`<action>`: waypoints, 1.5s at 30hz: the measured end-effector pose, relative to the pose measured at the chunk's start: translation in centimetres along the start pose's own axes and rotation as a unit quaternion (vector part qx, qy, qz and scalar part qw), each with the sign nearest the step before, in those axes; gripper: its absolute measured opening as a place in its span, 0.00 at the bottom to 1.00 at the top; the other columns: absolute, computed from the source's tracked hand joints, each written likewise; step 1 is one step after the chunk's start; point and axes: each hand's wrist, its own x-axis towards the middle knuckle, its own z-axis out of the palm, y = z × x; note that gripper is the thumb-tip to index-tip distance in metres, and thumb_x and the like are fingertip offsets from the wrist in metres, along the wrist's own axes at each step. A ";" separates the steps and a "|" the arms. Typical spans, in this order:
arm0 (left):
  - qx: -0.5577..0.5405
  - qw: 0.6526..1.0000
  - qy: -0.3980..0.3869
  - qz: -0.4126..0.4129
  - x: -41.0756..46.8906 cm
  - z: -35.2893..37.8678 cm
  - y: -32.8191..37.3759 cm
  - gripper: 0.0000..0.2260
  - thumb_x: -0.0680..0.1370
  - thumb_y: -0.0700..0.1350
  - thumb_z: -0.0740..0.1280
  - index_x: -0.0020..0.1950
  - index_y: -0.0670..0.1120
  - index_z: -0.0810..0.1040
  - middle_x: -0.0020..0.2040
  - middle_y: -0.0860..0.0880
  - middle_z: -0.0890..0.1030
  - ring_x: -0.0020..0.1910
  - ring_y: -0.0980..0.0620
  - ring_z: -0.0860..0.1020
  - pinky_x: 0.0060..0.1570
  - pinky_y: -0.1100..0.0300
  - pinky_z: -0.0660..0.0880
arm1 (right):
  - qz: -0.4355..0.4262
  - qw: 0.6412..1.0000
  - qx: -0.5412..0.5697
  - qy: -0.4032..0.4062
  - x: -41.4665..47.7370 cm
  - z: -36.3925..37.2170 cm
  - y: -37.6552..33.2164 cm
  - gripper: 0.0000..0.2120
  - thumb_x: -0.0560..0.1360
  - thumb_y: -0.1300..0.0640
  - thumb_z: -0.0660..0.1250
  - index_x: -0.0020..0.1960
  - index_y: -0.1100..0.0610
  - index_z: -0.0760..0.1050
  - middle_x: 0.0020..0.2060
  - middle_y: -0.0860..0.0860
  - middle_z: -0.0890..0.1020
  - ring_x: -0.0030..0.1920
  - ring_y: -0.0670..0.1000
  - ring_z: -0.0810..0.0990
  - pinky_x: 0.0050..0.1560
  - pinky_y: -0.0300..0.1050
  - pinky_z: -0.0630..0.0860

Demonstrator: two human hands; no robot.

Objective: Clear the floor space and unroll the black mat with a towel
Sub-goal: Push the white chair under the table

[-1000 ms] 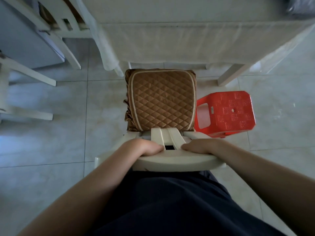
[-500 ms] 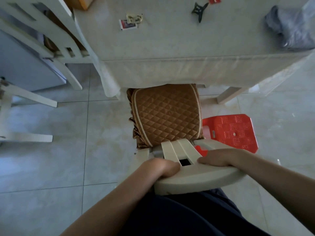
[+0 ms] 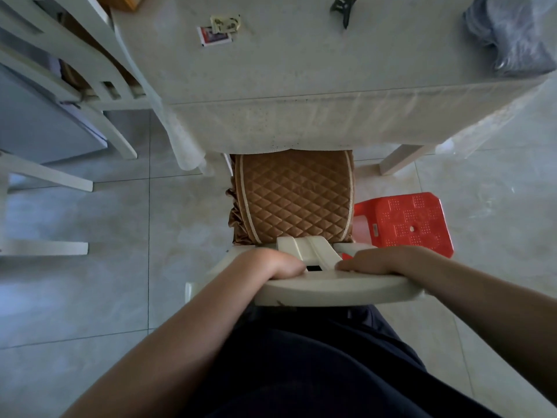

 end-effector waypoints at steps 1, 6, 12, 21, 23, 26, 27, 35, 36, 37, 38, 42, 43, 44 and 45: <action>-0.002 1.000 0.001 -0.002 -0.1 -0.5 -0.2 0.23 0.84 0.53 0.49 0.75 0.44 0.63 0.76 0.43 0.61 0.73 0.44 0.63 0.66 0.56 0.60 | -0.002 1.000 -0.003 0.001 0.1 -0.3 -0.3 0.21 0.77 0.35 0.51 0.53 0.48 0.74 0.61 0.52 0.75 0.60 0.51 0.74 0.69 0.51 0.63; -0.015 1.000 0.018 -0.009 1.0 -2.9 -0.2 0.23 0.83 0.53 0.50 0.75 0.45 0.64 0.75 0.42 0.63 0.71 0.45 0.65 0.60 0.56 0.62 | -0.008 1.000 -0.021 0.016 1.2 -3.4 -1.1 0.27 0.77 0.35 0.50 0.65 0.50 0.73 0.67 0.52 0.73 0.66 0.53 0.71 0.70 0.52 0.61; -0.033 0.999 0.014 -0.028 2.4 -6.9 -0.5 0.25 0.83 0.56 0.51 0.76 0.44 0.61 0.77 0.42 0.61 0.73 0.44 0.63 0.67 0.54 0.60 | -0.012 0.999 -0.036 0.014 1.7 -7.9 -2.8 0.30 0.78 0.36 0.50 0.72 0.52 0.66 0.71 0.52 0.69 0.68 0.53 0.70 0.69 0.51 0.62; -0.007 0.998 0.028 -0.061 5.0 -13.5 -3.4 0.31 0.79 0.63 0.53 0.78 0.48 0.58 0.78 0.45 0.60 0.74 0.44 0.63 0.70 0.50 0.60 | -0.056 0.997 -0.043 0.016 2.4 -13.2 -6.4 0.28 0.79 0.39 0.51 0.74 0.52 0.63 0.71 0.52 0.68 0.69 0.53 0.69 0.68 0.51 0.62; -0.024 0.997 0.026 -0.063 5.0 -12.9 -3.1 0.30 0.80 0.62 0.52 0.78 0.47 0.59 0.78 0.44 0.59 0.74 0.44 0.62 0.69 0.50 0.59 | -0.048 0.998 -0.030 0.006 2.8 -13.2 -6.1 0.28 0.80 0.40 0.49 0.76 0.52 0.60 0.73 0.52 0.66 0.71 0.53 0.66 0.67 0.49 0.60; -0.062 0.995 0.038 -0.072 5.7 -14.1 -3.3 0.33 0.76 0.66 0.55 0.76 0.49 0.62 0.76 0.45 0.62 0.71 0.44 0.66 0.64 0.49 0.64 | -0.037 0.998 -0.042 0.009 2.4 -15.1 -6.6 0.30 0.80 0.39 0.50 0.76 0.53 0.58 0.75 0.52 0.62 0.73 0.54 0.63 0.69 0.50 0.59; -0.064 0.995 0.041 -0.070 6.0 -14.6 -3.3 0.34 0.75 0.67 0.56 0.76 0.49 0.63 0.76 0.45 0.63 0.70 0.44 0.67 0.63 0.49 0.65 | -0.032 0.998 -0.048 0.015 2.3 -15.8 -6.6 0.30 0.79 0.39 0.51 0.76 0.54 0.59 0.75 0.53 0.62 0.73 0.54 0.63 0.70 0.50 0.58; -0.070 0.996 0.043 -0.046 8.3 -17.7 -1.1 0.31 0.78 0.63 0.55 0.76 0.46 0.62 0.75 0.45 0.64 0.71 0.45 0.67 0.63 0.52 0.64 | -0.041 0.998 -0.044 0.026 3.6 -19.9 -5.2 0.26 0.79 0.40 0.53 0.70 0.53 0.67 0.62 0.51 0.74 0.58 0.52 0.75 0.66 0.49 0.68; -0.065 0.996 0.040 -0.050 8.4 -17.8 -0.9 0.31 0.79 0.63 0.55 0.76 0.46 0.62 0.76 0.45 0.63 0.71 0.45 0.66 0.64 0.51 0.64 | -0.036 0.998 -0.048 0.027 3.7 -20.1 -5.1 0.27 0.79 0.39 0.52 0.71 0.53 0.67 0.65 0.52 0.73 0.62 0.53 0.74 0.67 0.49 0.66; -0.057 0.996 0.036 -0.052 8.5 -18.0 -0.7 0.31 0.79 0.63 0.55 0.76 0.46 0.62 0.76 0.45 0.62 0.72 0.44 0.65 0.65 0.51 0.64 | -0.028 0.998 -0.059 0.022 3.7 -20.3 -5.0 0.28 0.79 0.39 0.51 0.72 0.54 0.65 0.69 0.53 0.70 0.66 0.53 0.71 0.69 0.50 0.63; -0.050 0.997 0.034 -0.053 8.5 -18.1 -0.6 0.31 0.79 0.63 0.54 0.77 0.46 0.61 0.76 0.45 0.62 0.72 0.44 0.65 0.66 0.50 0.63 | -0.021 0.998 -0.061 0.022 3.5 -20.4 -5.0 0.29 0.79 0.38 0.51 0.73 0.54 0.64 0.72 0.53 0.67 0.70 0.53 0.68 0.70 0.50 0.61; -0.036 0.997 0.053 -0.036 7.9 -18.1 -0.5 0.29 0.80 0.61 0.53 0.75 0.44 0.64 0.75 0.43 0.64 0.71 0.43 0.66 0.67 0.49 0.63 | -0.016 0.995 -0.090 0.048 2.7 -20.5 -5.6 0.29 0.80 0.41 0.52 0.73 0.59 0.65 0.72 0.54 0.67 0.70 0.55 0.67 0.67 0.49 0.62; -0.029 0.998 0.060 -0.018 7.4 -17.7 -0.8 0.28 0.80 0.60 0.53 0.74 0.43 0.66 0.74 0.43 0.66 0.70 0.43 0.68 0.66 0.50 0.64 | -0.017 0.994 -0.095 0.059 2.1 -19.8 -5.9 0.28 0.80 0.42 0.53 0.71 0.60 0.66 0.70 0.55 0.69 0.68 0.55 0.69 0.65 0.48 0.64; -0.032 0.996 0.079 0.003 7.1 -17.7 -0.9 0.27 0.81 0.60 0.54 0.71 0.43 0.70 0.72 0.43 0.69 0.68 0.43 0.70 0.64 0.51 0.66 | -0.029 0.992 -0.094 0.085 1.9 -19.8 -5.8 0.26 0.80 0.43 0.54 0.69 0.61 0.69 0.66 0.56 0.73 0.64 0.55 0.73 0.61 0.47 0.66; -0.038 0.994 0.102 0.029 6.6 -17.6 -1.2 0.24 0.81 0.59 0.54 0.66 0.44 0.74 0.68 0.42 0.73 0.64 0.44 0.73 0.59 0.52 0.69 | -0.048 0.989 -0.081 0.113 1.9 -19.7 -5.6 0.23 0.80 0.44 0.55 0.64 0.61 0.73 0.58 0.56 0.77 0.56 0.54 0.76 0.55 0.45 0.69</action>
